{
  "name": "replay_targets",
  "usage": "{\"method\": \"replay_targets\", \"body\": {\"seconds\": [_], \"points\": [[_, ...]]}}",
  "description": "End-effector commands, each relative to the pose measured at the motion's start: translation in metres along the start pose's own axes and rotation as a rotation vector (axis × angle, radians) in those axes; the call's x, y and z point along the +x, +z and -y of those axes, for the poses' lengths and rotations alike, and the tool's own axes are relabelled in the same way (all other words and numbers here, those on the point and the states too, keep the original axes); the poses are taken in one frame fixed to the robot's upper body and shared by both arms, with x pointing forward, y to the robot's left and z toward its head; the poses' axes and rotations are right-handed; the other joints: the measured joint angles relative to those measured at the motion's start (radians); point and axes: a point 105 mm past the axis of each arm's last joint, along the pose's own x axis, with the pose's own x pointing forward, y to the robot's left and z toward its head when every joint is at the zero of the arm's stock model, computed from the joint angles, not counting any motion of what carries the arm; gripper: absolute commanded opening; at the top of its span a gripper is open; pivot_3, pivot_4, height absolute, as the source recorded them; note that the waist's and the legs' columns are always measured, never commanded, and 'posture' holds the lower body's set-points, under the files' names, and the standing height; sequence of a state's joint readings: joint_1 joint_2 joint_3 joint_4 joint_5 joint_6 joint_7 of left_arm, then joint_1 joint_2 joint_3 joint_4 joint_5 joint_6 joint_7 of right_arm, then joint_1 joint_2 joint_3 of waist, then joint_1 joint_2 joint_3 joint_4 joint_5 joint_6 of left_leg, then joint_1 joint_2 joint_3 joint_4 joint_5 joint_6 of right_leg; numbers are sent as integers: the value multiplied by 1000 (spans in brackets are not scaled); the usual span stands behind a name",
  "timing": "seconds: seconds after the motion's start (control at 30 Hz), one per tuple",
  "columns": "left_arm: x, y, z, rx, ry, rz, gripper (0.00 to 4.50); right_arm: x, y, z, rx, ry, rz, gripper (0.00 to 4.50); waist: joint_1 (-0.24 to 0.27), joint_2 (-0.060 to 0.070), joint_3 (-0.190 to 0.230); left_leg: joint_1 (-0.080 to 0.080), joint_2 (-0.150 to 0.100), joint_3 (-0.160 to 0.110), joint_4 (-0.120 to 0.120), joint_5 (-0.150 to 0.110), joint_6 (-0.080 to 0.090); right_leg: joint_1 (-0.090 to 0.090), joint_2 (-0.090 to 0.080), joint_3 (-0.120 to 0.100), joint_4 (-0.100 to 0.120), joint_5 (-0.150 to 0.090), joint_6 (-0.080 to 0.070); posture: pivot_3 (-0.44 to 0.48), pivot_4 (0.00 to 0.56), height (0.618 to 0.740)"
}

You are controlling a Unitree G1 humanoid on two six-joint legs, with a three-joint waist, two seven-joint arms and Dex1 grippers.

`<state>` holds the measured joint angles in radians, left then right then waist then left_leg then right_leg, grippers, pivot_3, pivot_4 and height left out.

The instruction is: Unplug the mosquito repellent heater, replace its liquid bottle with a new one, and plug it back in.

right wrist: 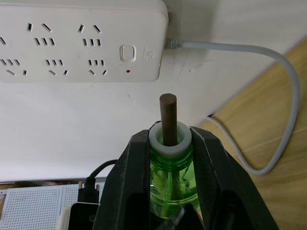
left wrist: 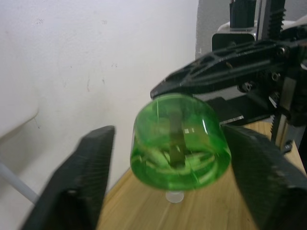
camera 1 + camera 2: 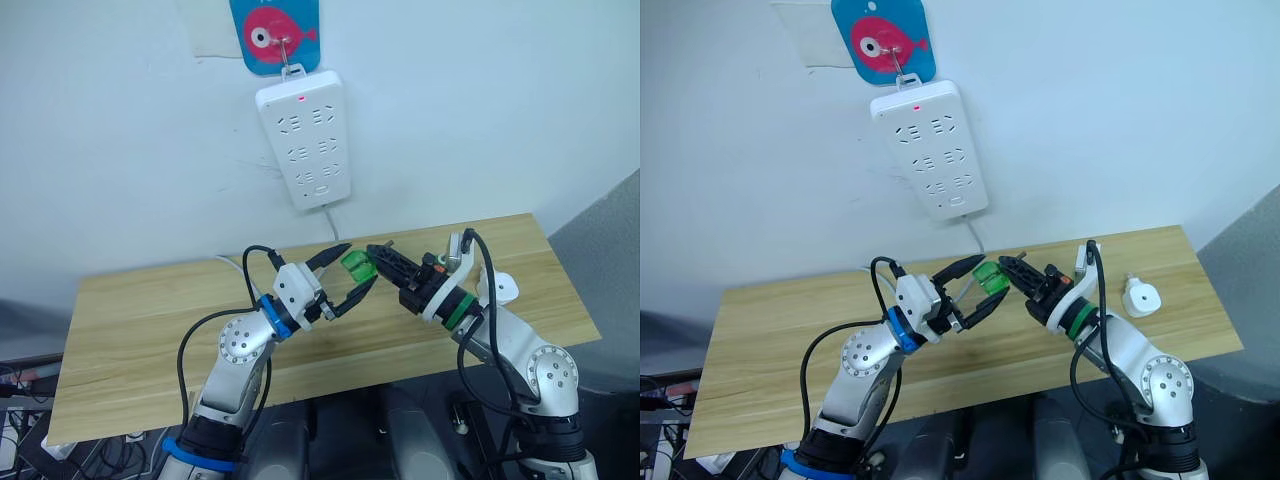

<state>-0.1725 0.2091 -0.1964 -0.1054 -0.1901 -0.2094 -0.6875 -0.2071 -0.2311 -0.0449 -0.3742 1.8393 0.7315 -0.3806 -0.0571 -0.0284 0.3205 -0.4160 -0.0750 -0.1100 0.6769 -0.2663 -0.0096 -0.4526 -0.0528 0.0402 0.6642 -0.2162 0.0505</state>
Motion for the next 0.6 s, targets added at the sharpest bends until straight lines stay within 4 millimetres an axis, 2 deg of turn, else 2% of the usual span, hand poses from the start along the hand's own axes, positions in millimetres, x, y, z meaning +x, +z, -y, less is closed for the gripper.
{"method": "replay_targets", "body": {"seconds": [0.03,0.2,0.37,0.47,0.53,0.6], "points": [[3,9,0,25,3,42,2259,-2,-3,-13,-24,53,-11,817,0,0,0,0,0,0,0,0,0,0,0,0,0,0,0,-67,316,740],[3,8,0,25,3,39,2259,-1,-3,-12,-24,50,-11,817,0,0,0,0,0,0,0,0,0,0,0,0,0,0,0,-67,316,740],[2,4,-1,9,11,14,2259,-5,0,-10,-46,42,-18,2473,0,0,0,0,0,0,0,0,0,0,0,0,0,0,0,-67,316,740],[1,1,-3,8,0,7,2259,-18,3,1,-129,-13,-78,3548,1,0,0,0,0,0,0,0,0,0,0,0,0,0,0,-100,328,740],[0,1,-6,3,-23,5,2259,-43,5,25,-289,-160,-204,4315,1,0,0,0,0,0,0,0,0,1,0,0,-1,0,0,-110,330,740],[-2,0,-8,1,-50,4,2259,-75,20,51,-438,-360,-319,4456,6,1,0,-1,-1,0,1,-1,2,1,-1,-1,-1,-1,1,-127,335,740]]}}
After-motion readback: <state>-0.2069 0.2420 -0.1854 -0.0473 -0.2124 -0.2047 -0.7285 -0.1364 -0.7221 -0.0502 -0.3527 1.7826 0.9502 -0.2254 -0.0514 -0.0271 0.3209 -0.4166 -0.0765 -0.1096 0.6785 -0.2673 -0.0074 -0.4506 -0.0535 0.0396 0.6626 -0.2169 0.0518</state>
